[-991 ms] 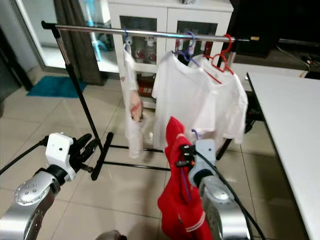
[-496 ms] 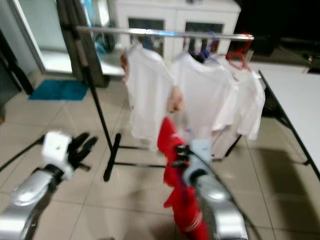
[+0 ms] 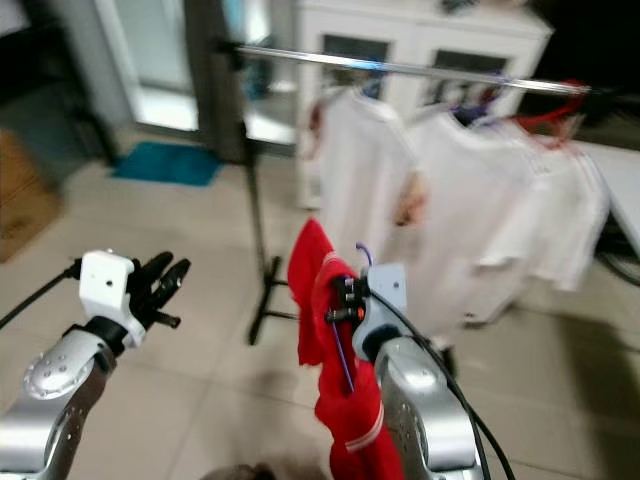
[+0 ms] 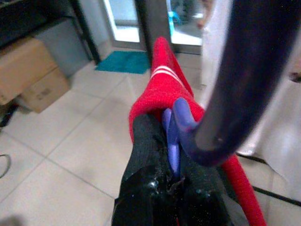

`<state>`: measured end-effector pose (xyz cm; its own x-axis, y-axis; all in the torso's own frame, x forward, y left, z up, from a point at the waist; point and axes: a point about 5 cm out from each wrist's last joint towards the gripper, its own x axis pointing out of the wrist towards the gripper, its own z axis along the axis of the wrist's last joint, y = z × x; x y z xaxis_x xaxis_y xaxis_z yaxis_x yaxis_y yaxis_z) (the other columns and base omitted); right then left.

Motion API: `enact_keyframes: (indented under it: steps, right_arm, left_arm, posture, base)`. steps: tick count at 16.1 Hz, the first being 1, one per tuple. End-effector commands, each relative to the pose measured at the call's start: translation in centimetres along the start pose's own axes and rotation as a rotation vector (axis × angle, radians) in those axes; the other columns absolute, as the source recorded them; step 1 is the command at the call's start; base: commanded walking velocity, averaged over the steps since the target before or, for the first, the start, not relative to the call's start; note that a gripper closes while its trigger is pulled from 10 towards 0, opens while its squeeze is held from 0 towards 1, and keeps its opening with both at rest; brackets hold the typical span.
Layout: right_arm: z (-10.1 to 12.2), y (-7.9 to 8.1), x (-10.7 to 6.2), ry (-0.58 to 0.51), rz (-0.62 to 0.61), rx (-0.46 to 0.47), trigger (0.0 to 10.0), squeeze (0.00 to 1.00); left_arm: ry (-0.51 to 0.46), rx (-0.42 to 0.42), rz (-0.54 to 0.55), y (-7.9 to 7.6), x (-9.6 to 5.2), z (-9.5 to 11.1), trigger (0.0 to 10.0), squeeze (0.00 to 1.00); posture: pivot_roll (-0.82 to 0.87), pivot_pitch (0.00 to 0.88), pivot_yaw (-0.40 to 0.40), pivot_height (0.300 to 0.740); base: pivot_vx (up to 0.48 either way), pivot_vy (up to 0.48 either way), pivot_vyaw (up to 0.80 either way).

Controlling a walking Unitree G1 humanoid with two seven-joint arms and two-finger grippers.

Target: Hang hanger

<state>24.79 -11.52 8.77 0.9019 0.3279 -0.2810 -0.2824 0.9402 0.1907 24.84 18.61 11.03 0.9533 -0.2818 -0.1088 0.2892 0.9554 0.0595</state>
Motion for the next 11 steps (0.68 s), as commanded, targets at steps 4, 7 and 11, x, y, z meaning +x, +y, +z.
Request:
enact_keyframes:
  steps: [4,7,11]
  right_arm:
    - [1.26,-0.30,-0.01,-0.059,-0.015,0.002,10.0,0.00]
    - [1.45,-0.20,0.09,-0.065,-0.010,-0.006,10.0,0.00]
    - [1.49,-0.05,0.12,-0.066,-0.006,-0.013,10.0,0.00]
  left_arm:
    - [-0.009,0.015,-0.003,0.00,0.41,0.59,10.0,0.00]
    - [-0.002,0.027,-0.022,-0.22,0.38,0.51,10.0,0.00]
    - [0.001,0.026,-0.030,-0.38,0.36,0.47,10.0,0.00]
  posture:
    - [0.02,0.000,-0.006,0.740]
    - [0.02,0.000,-0.008,0.740]
    - [0.02,0.001,-0.010,0.740]
  base:
    - [0.399,0.000,0.00]
    - [0.402,0.000,0.00]
    - [0.404,0.000,0.00]
